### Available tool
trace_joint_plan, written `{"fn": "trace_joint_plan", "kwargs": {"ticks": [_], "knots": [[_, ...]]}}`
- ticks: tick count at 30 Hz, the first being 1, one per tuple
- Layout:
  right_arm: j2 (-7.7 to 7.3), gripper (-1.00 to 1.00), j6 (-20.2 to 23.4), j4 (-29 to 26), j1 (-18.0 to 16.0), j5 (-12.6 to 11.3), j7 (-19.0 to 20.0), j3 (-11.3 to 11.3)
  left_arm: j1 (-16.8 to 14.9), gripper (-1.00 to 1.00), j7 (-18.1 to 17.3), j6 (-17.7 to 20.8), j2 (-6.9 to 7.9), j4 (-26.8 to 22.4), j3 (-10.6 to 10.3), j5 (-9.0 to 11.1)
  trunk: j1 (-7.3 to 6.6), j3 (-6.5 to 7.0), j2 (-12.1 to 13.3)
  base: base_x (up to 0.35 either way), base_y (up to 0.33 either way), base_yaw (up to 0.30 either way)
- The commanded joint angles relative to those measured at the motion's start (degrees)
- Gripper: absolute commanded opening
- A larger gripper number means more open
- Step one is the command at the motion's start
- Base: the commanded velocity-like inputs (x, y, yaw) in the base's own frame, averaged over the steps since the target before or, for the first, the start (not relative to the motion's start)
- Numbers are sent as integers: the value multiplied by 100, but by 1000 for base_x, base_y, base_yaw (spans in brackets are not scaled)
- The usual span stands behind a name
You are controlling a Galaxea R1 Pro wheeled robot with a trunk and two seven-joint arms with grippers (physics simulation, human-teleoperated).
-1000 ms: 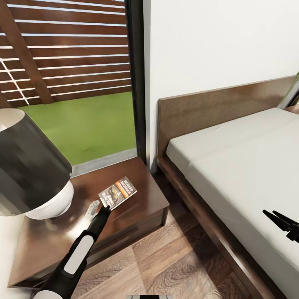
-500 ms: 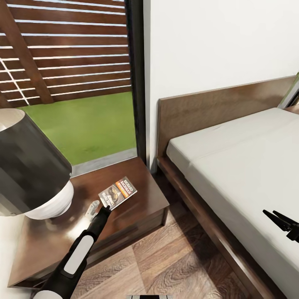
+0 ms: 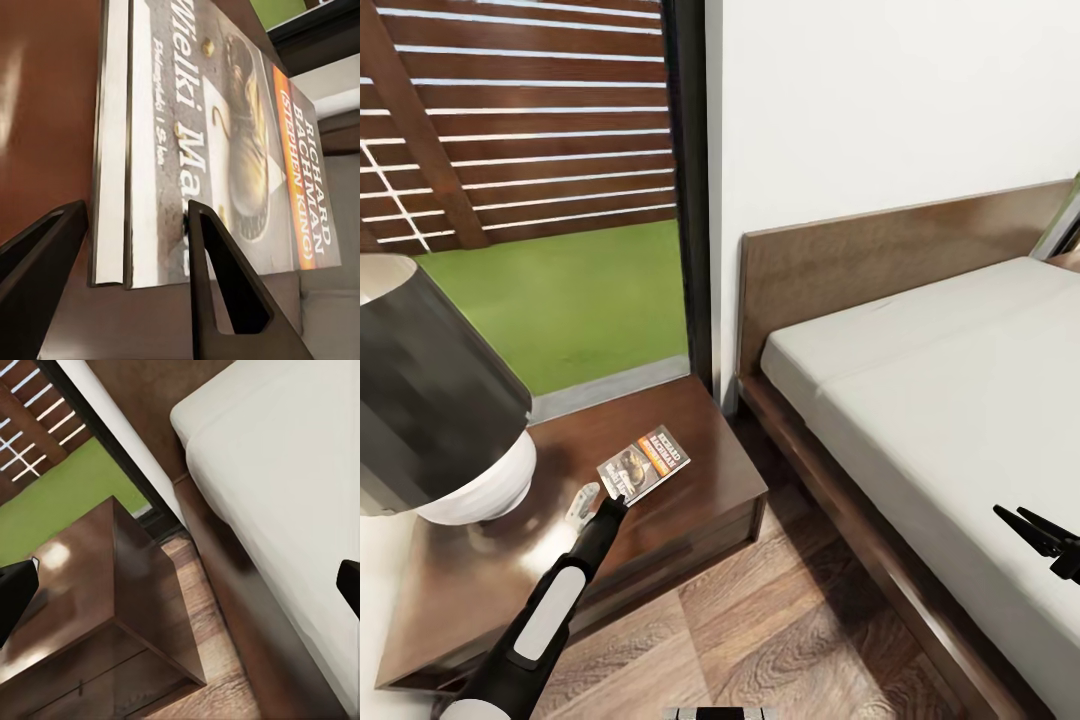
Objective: In the bedroom, move the book from the bed onto either nightstand, and place the two sandals side by side next to the bed.
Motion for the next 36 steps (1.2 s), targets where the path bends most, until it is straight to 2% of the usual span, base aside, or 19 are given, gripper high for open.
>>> {"fn": "trace_joint_plan", "kwargs": {"ticks": [1, 5, 24, 30, 36], "knots": [[2, 100, 50, 0, -4, -17, 14, -6, -3, -100, -19, -4, 6, -1, -14, 59, 21, -22, -43, 0, 0, 0], [2, 100, 50, 0, -4, -17, 14, -2, -3, -100, -19, -4, 3, -1, -14, 59, 109, -94, -204, 0, 0, 0], [3, 100, 50, 0, -4, -15, 14, 2, -3, -100, -19, -4, 3, -1, -14, 59, 109, -94, -204, 0, 0, 0], [3, 100, 50, 0, -4, -16, 14, 2, -3, -100, -19, -4, 7, -1, -14, 59, 241, -202, -444, 0, 0, 0], [1, 100, 50, 2, -4, -13, 14, 2, -3, -100, -19, -4, 4, -1, -14, 59, 241, -202, -444, 0, 0, 0]]}}
